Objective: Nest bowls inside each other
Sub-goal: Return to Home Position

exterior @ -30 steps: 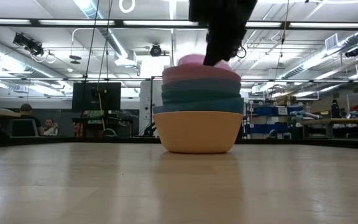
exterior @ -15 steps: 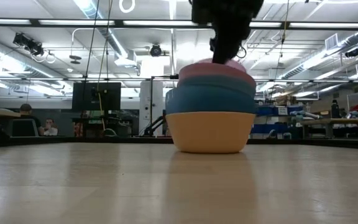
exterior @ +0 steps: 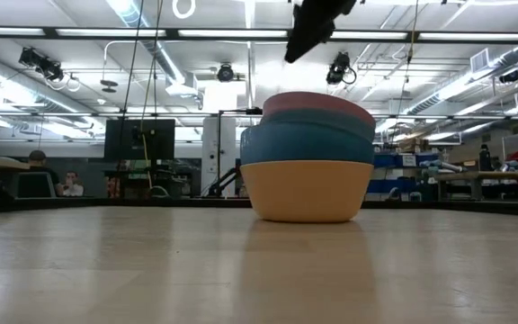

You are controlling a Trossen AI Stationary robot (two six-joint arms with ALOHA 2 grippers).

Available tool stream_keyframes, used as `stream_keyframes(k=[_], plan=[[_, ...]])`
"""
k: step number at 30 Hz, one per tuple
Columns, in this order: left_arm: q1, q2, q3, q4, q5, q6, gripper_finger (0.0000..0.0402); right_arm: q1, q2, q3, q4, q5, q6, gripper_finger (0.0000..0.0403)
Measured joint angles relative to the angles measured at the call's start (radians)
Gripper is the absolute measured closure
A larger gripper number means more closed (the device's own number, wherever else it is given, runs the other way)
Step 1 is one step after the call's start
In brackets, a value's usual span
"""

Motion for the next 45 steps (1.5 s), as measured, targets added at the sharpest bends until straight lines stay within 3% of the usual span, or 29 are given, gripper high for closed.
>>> stream_keyframes(k=[4,8,15,20,25,34,39,45], plan=[[-0.013,0.0,-0.019,-0.011,0.0,0.008,0.0199,0.034,-0.04,0.048,-0.077,0.13,-0.026,0.0276],[-0.054,-0.023,-0.022,0.045,0.0,0.069,0.0199,0.074,-0.162,0.087,-0.076,0.234,-0.06,0.0276],[-0.184,-0.174,-0.027,0.119,-0.052,0.106,0.0199,0.145,-0.516,0.087,-0.066,0.35,-0.047,0.0277],[-0.279,-0.308,-0.119,0.112,-0.1,0.06,0.0199,0.232,-0.784,-0.014,-0.07,0.443,-0.024,0.0277],[-0.301,-0.461,-0.313,0.126,-0.142,0.046,0.0199,0.266,-1.048,-0.224,-0.077,0.51,0.015,0.0277],[-0.301,-0.762,-0.748,0.399,-0.15,0.057,0.0199,0.265,-1.448,-0.675,0.033,0.535,0.086,0.0277],[-0.301,-0.899,-0.992,0.532,-0.148,0.054,0.0199,0.265,-1.558,-0.878,0.159,0.535,0.082,0.0277],[-0.301,-1.003,-1.272,0.704,-0.124,0.055,0.0199,0.264,-1.577,-1.074,0.311,0.551,0.089,0.0277]])
